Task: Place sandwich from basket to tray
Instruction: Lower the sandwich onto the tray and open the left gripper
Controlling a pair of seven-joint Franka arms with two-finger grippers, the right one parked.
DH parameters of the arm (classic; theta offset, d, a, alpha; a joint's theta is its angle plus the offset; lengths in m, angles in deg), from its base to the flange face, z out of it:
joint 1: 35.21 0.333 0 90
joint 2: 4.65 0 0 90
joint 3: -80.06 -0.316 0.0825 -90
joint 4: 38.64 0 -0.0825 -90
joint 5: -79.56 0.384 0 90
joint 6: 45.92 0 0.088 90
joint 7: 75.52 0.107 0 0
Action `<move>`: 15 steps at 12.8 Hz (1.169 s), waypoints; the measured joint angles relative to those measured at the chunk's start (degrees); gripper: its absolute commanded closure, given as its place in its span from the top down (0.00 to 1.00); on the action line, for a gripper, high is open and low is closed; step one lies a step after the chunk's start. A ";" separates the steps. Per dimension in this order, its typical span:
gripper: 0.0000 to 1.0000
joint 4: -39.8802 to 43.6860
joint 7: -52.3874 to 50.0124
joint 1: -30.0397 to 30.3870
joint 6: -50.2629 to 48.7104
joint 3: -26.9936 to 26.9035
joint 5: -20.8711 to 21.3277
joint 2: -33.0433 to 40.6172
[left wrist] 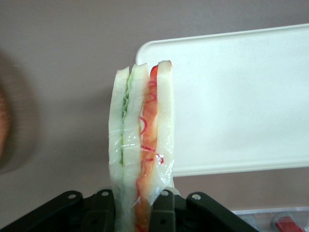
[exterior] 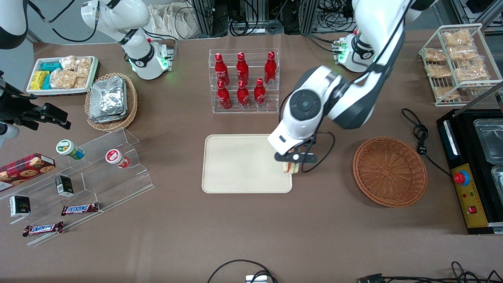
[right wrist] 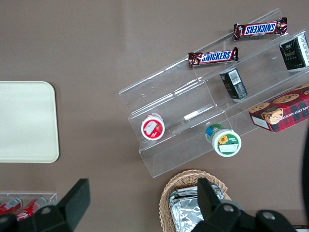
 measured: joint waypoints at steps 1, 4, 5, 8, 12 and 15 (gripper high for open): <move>0.00 0.02 -0.43 -0.47 2.16 -0.04 0.75 -2.38; 0.00 0.14 -0.51 -1.67 6.98 -1.06 1.45 -7.63; 0.00 0.18 -0.58 -1.94 7.68 -1.31 1.46 -8.75; 0.00 0.21 -2.39 -2.73 9.48 -1.76 1.48 -10.93; 0.65 0.23 -3.41 -3.61 10.95 -2.70 1.48 -12.30; 1.00 0.20 -3.70 -3.96 11.52 -3.26 1.49 -12.49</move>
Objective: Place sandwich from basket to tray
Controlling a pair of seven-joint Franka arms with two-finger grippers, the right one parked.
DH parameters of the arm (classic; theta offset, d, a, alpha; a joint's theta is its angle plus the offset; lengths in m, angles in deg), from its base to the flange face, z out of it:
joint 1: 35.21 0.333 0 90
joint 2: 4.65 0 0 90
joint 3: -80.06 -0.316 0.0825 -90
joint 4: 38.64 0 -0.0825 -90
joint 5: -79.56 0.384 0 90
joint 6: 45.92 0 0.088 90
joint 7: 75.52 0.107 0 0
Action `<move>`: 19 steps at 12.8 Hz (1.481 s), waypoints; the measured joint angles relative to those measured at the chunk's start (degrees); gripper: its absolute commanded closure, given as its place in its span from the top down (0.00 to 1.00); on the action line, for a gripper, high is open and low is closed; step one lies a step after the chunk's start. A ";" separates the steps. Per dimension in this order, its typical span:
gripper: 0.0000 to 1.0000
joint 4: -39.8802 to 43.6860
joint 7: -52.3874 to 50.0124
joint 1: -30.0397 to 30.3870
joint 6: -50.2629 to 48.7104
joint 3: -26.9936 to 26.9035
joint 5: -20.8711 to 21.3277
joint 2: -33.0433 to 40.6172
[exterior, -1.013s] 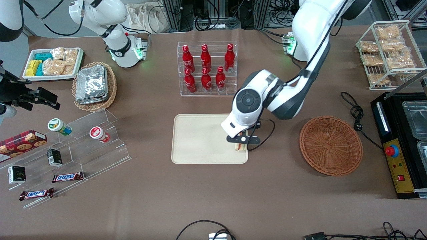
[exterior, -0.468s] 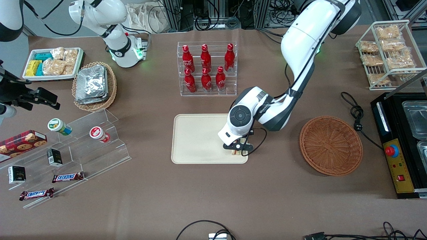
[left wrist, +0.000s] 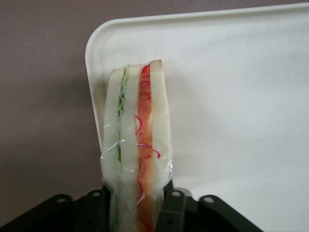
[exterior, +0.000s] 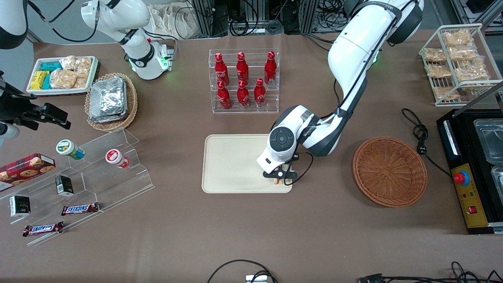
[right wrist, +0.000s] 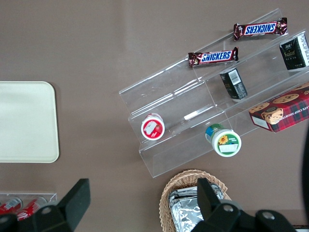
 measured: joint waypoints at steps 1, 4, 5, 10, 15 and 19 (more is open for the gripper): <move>1.00 -0.09 -0.01 -0.07 0.85 -0.03 0.01 -0.02; 1.00 -0.01 -0.02 -0.13 1.86 -0.03 0.02 0.09; 1.00 0.10 -0.02 -0.13 2.00 -0.03 0.02 0.35; 1.00 0.32 -0.01 0.09 1.92 -2.73 0.03 6.05; 1.00 -0.26 5.55 4.31 -3.87 -6.08 -0.25 16.63; 1.00 -0.60 15.40 14.70 -16.35 -6.52 -5.74 27.80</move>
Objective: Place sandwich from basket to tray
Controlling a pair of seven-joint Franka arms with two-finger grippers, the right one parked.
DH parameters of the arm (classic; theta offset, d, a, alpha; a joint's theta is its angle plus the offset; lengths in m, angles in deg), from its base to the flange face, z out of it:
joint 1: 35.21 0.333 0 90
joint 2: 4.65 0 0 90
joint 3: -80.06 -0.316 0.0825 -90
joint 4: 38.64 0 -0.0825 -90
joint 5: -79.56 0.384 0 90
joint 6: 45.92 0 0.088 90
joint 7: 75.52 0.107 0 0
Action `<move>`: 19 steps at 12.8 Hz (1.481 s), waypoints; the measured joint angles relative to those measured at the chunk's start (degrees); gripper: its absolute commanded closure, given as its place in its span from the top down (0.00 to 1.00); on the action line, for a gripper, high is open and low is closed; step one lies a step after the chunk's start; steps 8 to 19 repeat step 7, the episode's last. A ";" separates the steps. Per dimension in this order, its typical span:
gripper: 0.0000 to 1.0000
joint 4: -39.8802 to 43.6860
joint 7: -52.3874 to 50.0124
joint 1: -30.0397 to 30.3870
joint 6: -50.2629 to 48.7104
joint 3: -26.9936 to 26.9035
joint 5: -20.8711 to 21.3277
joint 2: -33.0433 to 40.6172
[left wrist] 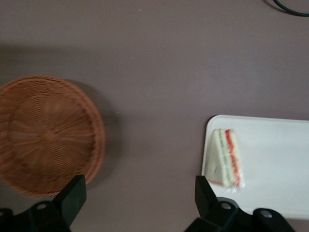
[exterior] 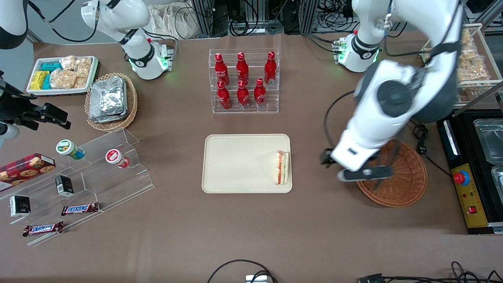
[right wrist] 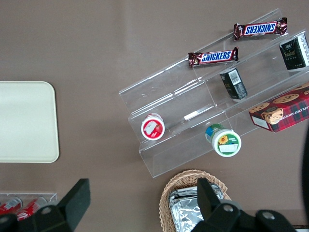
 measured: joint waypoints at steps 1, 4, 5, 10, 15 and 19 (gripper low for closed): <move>1.00 -0.79 3.58 2.90 -2.66 -0.06 -0.73 3.02; 1.00 -5.30 7.52 8.92 -8.36 -0.11 -1.27 11.64; 1.00 -6.42 8.14 9.87 -10.02 -0.10 -1.27 13.86; 1.00 -7.37 9.12 10.67 -12.58 -0.09 -1.26 16.96; 1.00 -7.37 9.12 10.67 -12.58 -0.09 -1.26 16.96; 1.00 -7.37 9.12 10.67 -12.58 -0.09 -1.26 16.96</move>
